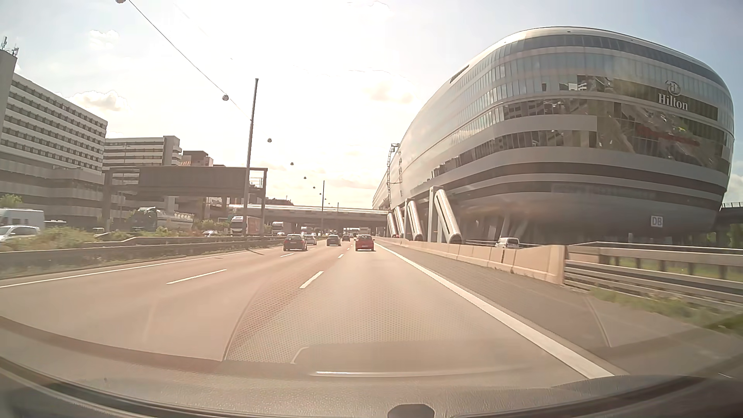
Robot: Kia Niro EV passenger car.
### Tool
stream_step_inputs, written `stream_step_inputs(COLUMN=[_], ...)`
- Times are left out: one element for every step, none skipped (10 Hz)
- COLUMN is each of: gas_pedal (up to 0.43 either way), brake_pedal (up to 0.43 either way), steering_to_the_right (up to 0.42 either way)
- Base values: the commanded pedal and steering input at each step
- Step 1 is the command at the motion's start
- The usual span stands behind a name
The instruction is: Follow the waypoints while adhering to traffic rules and regulations
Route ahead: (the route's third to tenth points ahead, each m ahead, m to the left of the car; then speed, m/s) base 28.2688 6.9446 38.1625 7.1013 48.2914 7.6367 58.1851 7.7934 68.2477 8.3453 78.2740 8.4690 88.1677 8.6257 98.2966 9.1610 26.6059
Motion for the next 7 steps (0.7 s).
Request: stream_step_inputs(gas_pedal=[0.169,0.169,0.169,0.177,0.189,0.189,0.189], brake_pedal=[0.000,0.000,0.000,0.000,0.000,0.000,0.000], steering_to_the_right=[-0.003,-0.003,-0.003,-0.004,-0.006,-0.008,-0.008])
